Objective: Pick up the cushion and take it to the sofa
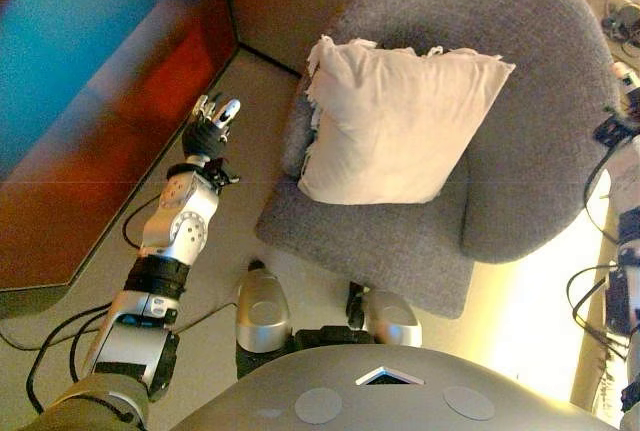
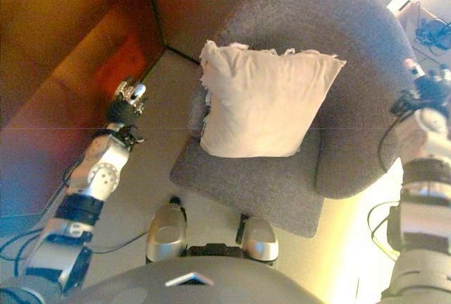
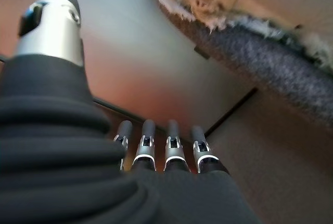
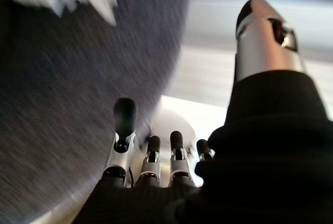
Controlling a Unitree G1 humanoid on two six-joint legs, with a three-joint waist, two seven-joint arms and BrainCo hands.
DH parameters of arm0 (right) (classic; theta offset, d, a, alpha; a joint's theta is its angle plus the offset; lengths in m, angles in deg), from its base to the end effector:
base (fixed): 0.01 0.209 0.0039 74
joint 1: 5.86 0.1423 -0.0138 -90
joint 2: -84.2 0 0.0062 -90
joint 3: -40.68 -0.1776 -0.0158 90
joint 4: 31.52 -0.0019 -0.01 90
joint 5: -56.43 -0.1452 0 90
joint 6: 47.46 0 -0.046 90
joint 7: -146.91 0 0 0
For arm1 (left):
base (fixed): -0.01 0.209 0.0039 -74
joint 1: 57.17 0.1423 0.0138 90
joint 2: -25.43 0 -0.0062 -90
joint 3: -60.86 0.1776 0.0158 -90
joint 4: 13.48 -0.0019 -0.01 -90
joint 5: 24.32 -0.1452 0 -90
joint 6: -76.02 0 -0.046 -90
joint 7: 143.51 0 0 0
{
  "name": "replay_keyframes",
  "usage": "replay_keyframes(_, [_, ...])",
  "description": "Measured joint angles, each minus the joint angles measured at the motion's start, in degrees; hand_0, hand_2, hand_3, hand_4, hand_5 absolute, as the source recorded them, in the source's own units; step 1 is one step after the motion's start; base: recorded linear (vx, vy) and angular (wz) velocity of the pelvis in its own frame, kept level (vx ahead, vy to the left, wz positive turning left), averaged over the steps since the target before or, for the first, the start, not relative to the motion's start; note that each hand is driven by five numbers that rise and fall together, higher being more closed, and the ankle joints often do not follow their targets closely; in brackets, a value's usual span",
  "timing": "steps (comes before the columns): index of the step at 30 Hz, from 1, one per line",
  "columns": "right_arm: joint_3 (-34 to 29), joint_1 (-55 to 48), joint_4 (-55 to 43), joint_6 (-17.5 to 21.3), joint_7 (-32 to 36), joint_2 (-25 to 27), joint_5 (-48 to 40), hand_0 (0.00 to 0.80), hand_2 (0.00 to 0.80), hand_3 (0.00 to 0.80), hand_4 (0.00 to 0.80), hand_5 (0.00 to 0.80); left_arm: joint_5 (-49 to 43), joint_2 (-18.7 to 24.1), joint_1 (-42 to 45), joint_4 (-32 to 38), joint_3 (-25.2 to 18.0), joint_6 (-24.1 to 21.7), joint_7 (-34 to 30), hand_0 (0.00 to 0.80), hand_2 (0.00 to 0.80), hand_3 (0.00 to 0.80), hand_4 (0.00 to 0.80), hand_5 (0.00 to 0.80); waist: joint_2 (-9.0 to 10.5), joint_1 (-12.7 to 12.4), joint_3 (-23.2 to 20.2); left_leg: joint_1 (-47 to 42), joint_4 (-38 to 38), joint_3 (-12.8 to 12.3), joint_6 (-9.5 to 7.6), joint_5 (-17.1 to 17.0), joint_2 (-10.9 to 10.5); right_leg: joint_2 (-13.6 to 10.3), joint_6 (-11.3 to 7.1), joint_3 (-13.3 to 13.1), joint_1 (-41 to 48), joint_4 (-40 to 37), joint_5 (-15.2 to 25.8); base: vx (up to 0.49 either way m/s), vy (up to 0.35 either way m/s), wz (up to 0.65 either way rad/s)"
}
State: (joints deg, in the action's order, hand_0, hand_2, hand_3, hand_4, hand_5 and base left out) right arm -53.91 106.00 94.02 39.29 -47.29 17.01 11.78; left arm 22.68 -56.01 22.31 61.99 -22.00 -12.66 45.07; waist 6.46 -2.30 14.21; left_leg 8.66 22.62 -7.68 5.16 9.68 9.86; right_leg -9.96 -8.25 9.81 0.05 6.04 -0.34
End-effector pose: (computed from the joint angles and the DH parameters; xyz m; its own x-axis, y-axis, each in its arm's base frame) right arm 0.2608 -0.3203 0.0928 0.8298 -0.5285 -0.1793 0.5524 0.8235 0.1294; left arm 0.2430 0.2118 0.0517 0.9808 0.0767 -0.1790 -0.1345 0.9316 -0.3377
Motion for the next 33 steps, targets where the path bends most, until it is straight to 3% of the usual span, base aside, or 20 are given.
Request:
replay_keyframes(6, [-1.0, -14.9, -6.6, 0.9, 5.8, -15.6, -1.3, 0.000, 0.000, 0.000, 0.000, 0.000, 0.0, -2.4, 7.0, 0.1, -2.4, 0.3, -4.2, 0.000, 0.000, 0.000, 0.000, 0.000, -0.31, 0.3, -2.5, -1.2, -2.0, -1.8, -0.23, -0.2, -0.8, -0.7, -0.31, -0.9, 0.0, -0.9, 0.2, -0.039, 0.110, -0.07])
replay_keyframes(9, [0.1, -21.1, -7.5, 0.8, 7.6, -19.9, -1.1, 0.000, 0.000, 0.000, 0.000, 0.000, 0.0, -3.8, 12.5, 0.1, -3.9, 0.2, -7.7, 0.000, 0.000, 0.000, 0.000, 0.000, -0.61, 1.6, -4.2, -2.5, -5.0, -2.3, -0.67, -1.3, -2.5, -2.0, -0.96, -0.9, 0.5, -2.3, 0.6, -0.030, 0.086, 0.00])
replay_keyframes(12, [1.3, -24.8, -7.9, 0.9, 9.1, -21.5, -0.9, 0.000, 0.000, 0.000, 0.000, 0.000, -0.1, -3.8, 15.3, 0.2, -4.2, -0.7, -10.6, 0.000, 0.000, 0.000, 0.000, 0.000, -0.61, 2.8, -5.3, -4.1, -8.4, -3.1, -0.78, -2.7, -3.6, -2.5, -1.23, -1.0, 1.0, -3.5, 1.0, -0.032, 0.066, -0.02])
replay_keyframes(19, [7.7, -27.9, -8.4, 3.3, 15.4, -25.7, -0.3, 0.000, 0.000, 0.000, 0.000, 0.000, -0.1, -4.9, 17.4, 0.6, -4.2, -3.2, -15.2, 0.000, 0.000, 0.000, 0.000, 0.000, -0.84, 3.1, -8.0, -8.3, -17.3, -4.1, 0.03, -7.3, -4.3, -2.0, -0.63, -0.7, 1.7, -6.2, 2.0, -0.069, 0.048, -0.04])
replay_keyframes(24, [10.1, -27.9, -7.1, 5.0, 19.4, -29.4, -7.1, 0.000, 0.000, 0.000, 0.000, 0.000, -0.2, -6.7, 18.2, -0.8, -1.1, -4.6, -15.9, 0.000, 0.000, 0.000, 0.000, 0.000, -1.91, 3.5, -9.7, -11.1, -23.3, -5.0, 0.42, -10.3, -4.7, -1.4, -0.37, -0.9, 1.7, -7.3, 2.5, -0.092, 0.043, -0.07])
replay_keyframes(33, [14.6, -28.4, -5.2, 5.2, 20.3, -30.7, -9.8, 0.000, 0.000, 0.000, 0.000, 0.000, 0.0, -8.8, 20.1, -3.4, 4.4, -5.0, -15.5, 0.000, 0.000, 0.000, 0.000, 0.000, -3.43, 4.7, -10.9, -13.1, -26.5, -6.4, 0.75, -11.6, -4.5, -0.7, -0.20, -1.4, 2.1, -9.0, 3.2, -0.006, 0.018, -0.08])
